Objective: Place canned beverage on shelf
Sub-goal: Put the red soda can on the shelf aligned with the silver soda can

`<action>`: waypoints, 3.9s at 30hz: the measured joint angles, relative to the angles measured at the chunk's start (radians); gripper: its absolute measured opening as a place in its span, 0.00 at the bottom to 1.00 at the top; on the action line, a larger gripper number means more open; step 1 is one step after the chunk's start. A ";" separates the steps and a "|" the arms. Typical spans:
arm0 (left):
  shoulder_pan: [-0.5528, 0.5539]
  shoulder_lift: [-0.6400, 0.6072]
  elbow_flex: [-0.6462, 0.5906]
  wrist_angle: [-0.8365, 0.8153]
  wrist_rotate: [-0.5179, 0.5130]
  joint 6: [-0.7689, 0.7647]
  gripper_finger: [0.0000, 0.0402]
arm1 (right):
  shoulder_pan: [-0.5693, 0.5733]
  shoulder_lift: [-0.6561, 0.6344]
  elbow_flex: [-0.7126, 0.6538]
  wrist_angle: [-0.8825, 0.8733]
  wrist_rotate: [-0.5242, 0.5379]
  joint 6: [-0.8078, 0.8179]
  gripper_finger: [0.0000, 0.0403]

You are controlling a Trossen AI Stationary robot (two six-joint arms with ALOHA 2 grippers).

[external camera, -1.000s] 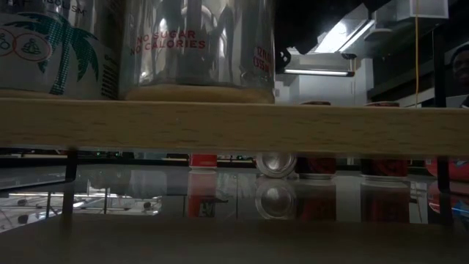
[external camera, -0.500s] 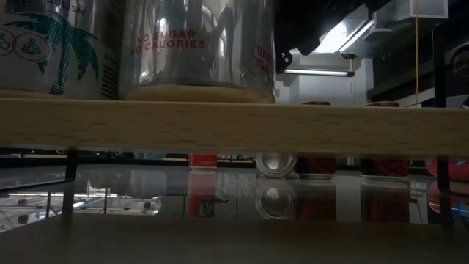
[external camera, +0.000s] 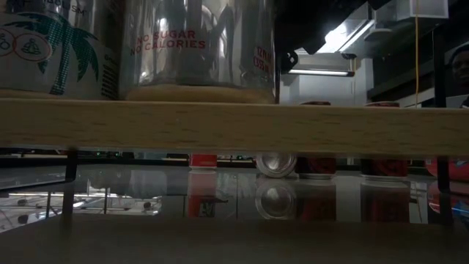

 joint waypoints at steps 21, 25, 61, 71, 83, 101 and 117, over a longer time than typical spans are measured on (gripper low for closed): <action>-0.030 0.000 0.000 0.001 0.000 0.000 0.96 | 0.001 0.000 0.000 0.003 0.000 0.000 0.73; -0.044 0.000 0.000 0.002 0.000 0.004 0.96 | 0.000 0.000 0.000 0.003 0.000 0.000 0.73; -0.033 0.155 0.002 0.136 0.052 0.002 0.96 | 0.000 -0.002 0.000 0.001 -0.079 -0.001 0.73; -0.033 0.155 0.001 0.135 0.052 0.002 0.96 | 0.000 -0.002 0.000 0.002 -0.078 -0.001 0.75; -0.033 0.155 0.001 0.135 0.052 0.003 0.96 | 0.001 -0.002 0.000 0.009 -0.079 -0.001 0.95; -0.033 0.154 0.001 0.135 0.052 0.002 0.96 | 0.000 -0.002 0.003 -0.002 -0.078 -0.001 0.95; -0.033 0.154 0.001 0.135 0.052 0.002 0.96 | 0.001 -0.002 0.050 -0.028 -0.166 -0.002 0.95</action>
